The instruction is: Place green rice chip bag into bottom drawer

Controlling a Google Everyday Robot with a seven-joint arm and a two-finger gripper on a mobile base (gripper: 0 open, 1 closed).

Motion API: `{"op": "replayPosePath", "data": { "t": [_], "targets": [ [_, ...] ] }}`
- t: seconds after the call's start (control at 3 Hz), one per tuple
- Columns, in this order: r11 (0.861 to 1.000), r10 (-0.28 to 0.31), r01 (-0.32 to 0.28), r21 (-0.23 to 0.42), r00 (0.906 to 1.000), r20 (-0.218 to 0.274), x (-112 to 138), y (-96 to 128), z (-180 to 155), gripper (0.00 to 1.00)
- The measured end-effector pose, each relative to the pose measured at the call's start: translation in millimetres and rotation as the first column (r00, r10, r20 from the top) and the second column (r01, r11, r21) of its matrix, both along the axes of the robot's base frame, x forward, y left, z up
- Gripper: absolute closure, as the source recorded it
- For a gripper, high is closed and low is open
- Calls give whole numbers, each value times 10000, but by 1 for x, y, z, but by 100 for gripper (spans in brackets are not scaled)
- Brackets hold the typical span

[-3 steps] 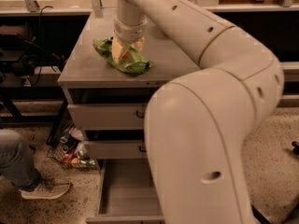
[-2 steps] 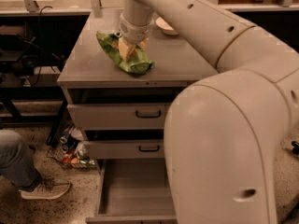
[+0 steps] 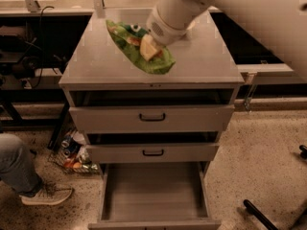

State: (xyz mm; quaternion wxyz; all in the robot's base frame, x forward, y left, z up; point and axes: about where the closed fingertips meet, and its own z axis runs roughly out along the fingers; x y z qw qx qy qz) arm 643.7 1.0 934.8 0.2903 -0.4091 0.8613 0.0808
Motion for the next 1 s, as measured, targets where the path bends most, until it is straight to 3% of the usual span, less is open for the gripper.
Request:
{"op": "replayPosePath", "data": {
  "t": [0.33, 0.67, 1.0],
  "targets": [
    [9915, 1199, -1208, 483, 9925, 216, -49, -34, -2, 100],
    [9888, 1462, -1473, 249, 9884, 422, -47, -36, -1, 100],
    [9838, 1786, -1780, -202, 9835, 296, -55, -31, -6, 100]
  ]
}}
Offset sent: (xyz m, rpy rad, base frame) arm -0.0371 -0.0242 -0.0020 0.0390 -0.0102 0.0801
